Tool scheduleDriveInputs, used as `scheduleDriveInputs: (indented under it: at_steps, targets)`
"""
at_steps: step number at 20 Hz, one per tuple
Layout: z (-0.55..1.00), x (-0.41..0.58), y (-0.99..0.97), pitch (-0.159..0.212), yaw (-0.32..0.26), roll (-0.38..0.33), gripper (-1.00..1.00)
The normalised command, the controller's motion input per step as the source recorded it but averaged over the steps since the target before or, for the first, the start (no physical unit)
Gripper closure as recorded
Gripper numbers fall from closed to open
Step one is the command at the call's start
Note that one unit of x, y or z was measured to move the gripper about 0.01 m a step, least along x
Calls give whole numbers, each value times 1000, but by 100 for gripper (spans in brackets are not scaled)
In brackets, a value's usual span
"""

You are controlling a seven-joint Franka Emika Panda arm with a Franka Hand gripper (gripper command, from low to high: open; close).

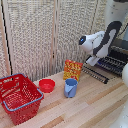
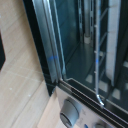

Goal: Kindly position your hand close to the oven tray's handle. Softly yet firmly grasp the handle using your hand. Slowly and with caution, draw the tray out until it is fully stretched out.

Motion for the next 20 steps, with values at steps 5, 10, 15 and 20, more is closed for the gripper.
scheduleDriveInputs:
  at_steps: [5, 10, 15, 20]
  targets:
    - [7, 0, -523, -18, 0, 4, -100]
    - [41, 0, -554, -38, 0, 12, -100]
    - [-10, 21, -303, 0, 1, 4, -100]
    - [-2, 0, -220, 0, 13, 11, 100]
